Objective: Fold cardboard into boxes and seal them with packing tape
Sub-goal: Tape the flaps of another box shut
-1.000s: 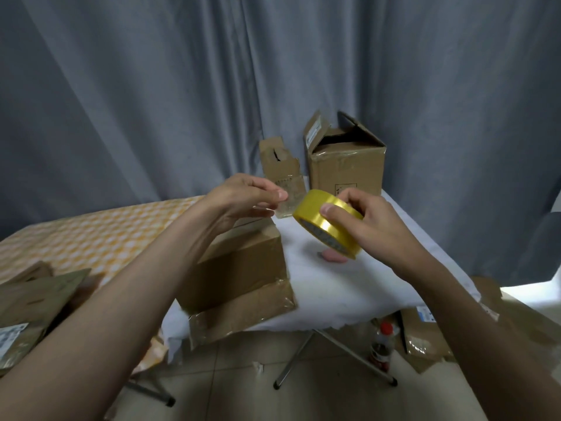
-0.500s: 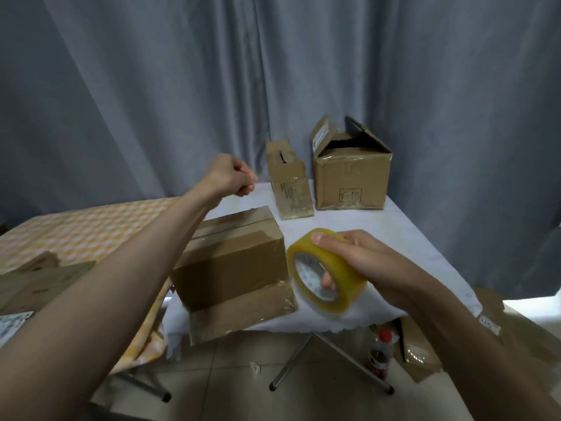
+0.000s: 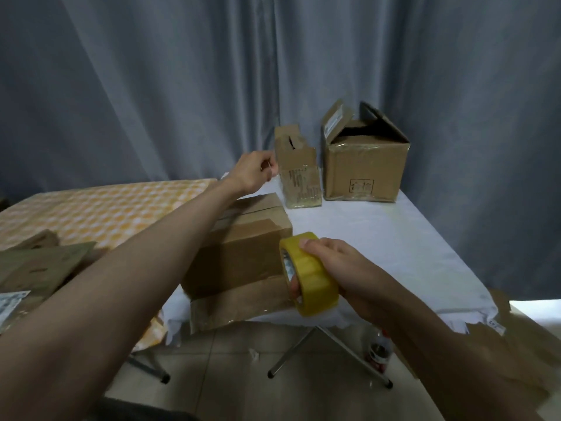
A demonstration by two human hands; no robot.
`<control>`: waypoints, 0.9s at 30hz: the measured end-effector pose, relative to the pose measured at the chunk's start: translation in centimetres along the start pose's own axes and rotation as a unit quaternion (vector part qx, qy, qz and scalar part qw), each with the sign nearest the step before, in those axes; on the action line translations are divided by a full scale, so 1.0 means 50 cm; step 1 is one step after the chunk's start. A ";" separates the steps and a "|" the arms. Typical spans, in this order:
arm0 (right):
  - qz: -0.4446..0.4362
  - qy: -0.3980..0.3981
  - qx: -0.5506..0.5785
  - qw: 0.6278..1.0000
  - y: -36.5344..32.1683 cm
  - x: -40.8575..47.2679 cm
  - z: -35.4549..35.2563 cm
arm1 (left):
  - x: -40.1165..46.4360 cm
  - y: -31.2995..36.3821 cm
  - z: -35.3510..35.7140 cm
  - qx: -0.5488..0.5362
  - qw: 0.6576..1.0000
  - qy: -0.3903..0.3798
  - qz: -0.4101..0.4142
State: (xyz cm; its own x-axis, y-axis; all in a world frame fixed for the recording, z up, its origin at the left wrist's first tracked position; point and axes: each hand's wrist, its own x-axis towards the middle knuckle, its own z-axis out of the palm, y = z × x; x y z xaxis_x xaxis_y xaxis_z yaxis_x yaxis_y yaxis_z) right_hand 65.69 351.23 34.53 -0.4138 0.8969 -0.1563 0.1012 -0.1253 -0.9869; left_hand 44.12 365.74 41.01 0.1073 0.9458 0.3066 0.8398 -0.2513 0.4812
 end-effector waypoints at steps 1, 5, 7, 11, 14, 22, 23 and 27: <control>0.005 0.005 0.000 1.000 0.004 0.002 0.001 | 0.001 -0.005 0.005 0.000 1.000 -0.001 0.001; 0.022 0.007 0.015 1.000 0.012 0.006 0.004 | -0.002 -0.019 0.027 0.015 1.000 -0.017 -0.003; 0.037 -0.002 0.034 0.999 0.015 0.010 0.006 | -0.007 -0.028 0.040 0.039 0.999 -0.038 -0.007; 0.055 -0.009 0.053 0.997 0.017 0.012 0.014 | -0.015 -0.039 0.061 0.088 0.993 -0.072 -0.032; 0.060 -0.010 0.043 0.997 0.016 0.009 0.020 | -0.026 -0.033 0.054 0.196 0.979 -0.055 -0.025; 0.057 0.021 0.027 0.998 0.017 0.018 0.019 | -0.171 0.039 0.025 0.146 0.977 0.131 0.090; 0.054 0.020 0.026 0.998 0.018 0.023 0.019 | -0.194 0.039 0.029 0.134 0.981 0.109 0.087; 0.034 -0.009 0.052 0.998 0.000 0.041 0.030 | -0.224 0.027 0.038 0.149 0.988 0.031 0.031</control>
State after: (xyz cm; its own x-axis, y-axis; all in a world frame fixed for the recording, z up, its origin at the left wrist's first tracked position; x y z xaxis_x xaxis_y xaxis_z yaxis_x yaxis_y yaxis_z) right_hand 63.49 352.44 34.16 -0.4263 0.8769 -0.2219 0.0358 -0.2288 -0.9728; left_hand 45.06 355.19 36.65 0.1387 0.9135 0.3825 0.9531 -0.2281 0.1991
